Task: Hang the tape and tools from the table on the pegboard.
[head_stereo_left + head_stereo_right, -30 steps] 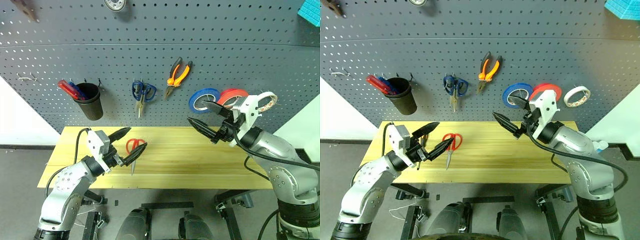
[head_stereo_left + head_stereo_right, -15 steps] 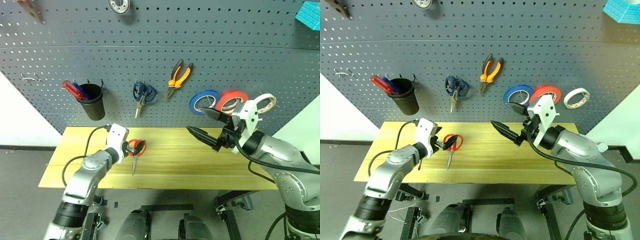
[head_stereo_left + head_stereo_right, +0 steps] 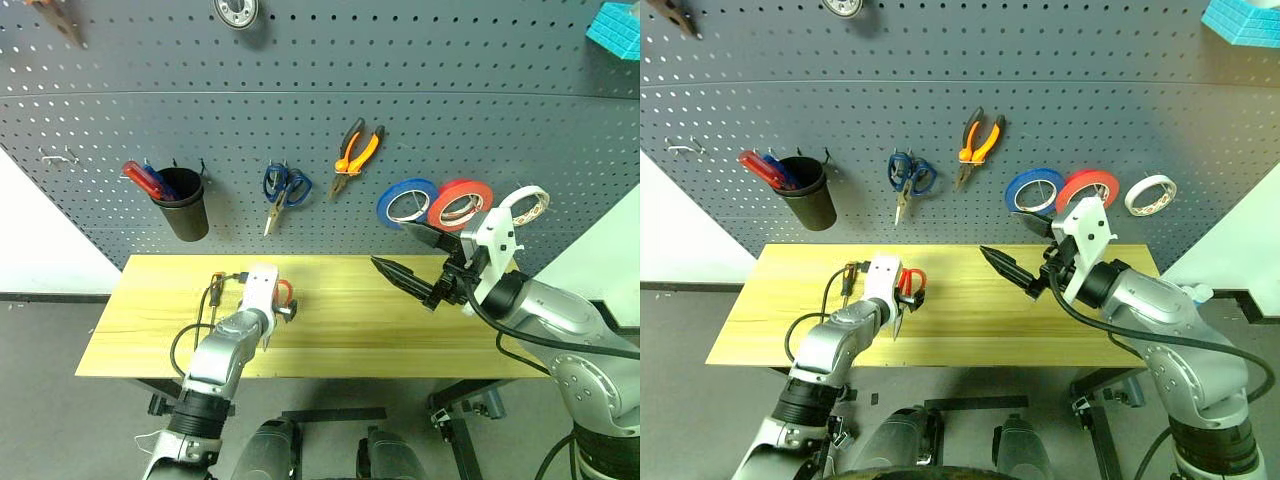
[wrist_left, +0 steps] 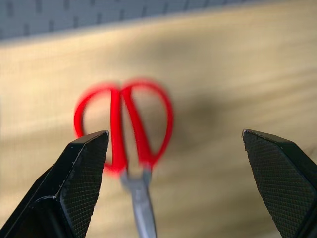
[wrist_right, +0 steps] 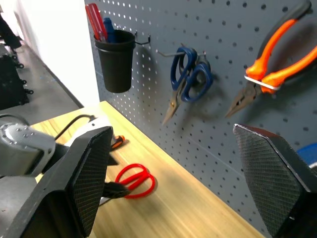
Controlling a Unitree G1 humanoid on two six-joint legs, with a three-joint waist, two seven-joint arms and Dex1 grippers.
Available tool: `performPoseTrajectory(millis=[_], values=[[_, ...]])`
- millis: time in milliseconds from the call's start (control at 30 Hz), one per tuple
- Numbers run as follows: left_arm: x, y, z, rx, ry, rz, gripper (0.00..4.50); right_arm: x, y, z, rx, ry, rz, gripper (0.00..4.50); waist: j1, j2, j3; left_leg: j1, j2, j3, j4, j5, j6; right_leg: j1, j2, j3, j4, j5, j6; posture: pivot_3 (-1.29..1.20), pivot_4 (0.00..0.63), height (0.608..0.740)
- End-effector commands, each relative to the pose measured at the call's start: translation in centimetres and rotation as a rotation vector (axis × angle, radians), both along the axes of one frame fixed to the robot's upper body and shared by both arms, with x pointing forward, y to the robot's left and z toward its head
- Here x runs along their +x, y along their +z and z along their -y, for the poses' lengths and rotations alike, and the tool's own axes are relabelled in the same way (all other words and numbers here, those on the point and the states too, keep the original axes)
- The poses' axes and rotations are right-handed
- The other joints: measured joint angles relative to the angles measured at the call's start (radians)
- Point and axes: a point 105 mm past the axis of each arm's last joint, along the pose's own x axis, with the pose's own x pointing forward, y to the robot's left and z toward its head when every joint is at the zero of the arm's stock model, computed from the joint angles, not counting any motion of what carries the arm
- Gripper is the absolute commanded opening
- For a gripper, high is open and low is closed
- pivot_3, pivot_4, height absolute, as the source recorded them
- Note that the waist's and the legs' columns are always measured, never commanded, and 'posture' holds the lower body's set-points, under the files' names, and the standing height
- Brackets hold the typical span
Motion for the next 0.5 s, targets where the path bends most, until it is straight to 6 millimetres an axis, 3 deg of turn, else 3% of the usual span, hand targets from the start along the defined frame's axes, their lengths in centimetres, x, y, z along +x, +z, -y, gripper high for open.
performPoseTrajectory(millis=[33,267,500], values=[[-0.1,0.7,-0.9,0.019,0.048,0.009,4.5,-0.5,1.0,-0.3,0.0,0.008,0.049,4.1,0.002,0.0,0.0,0.0,0.0,0.0,0.0,0.0,0.0,0.0,0.0,0.0,0.0,0.0,0.0,0.0,0.095,0.74],[0.3,0.0,-2.1,0.052,0.112,-0.027,4.5,-0.5,1.0,-0.4,0.007,0.005,0.044,4.1,0.003,0.0,0.0,0.0,0.0,0.0,0.001,0.0,0.0,0.0,-0.001,0.0,0.0,0.0,0.0,-0.01,0.107,0.74],[1.4,-0.7,-1.8,0.041,0.123,-0.05,4.5,-0.7,0.9,-0.2,0.004,-0.006,0.036,4.1,0.001,0.0,0.001,0.0,0.0,0.0,0.001,-0.001,0.001,0.0,-0.001,0.0,0.0,0.0,0.0,-0.04,0.121,0.74]])
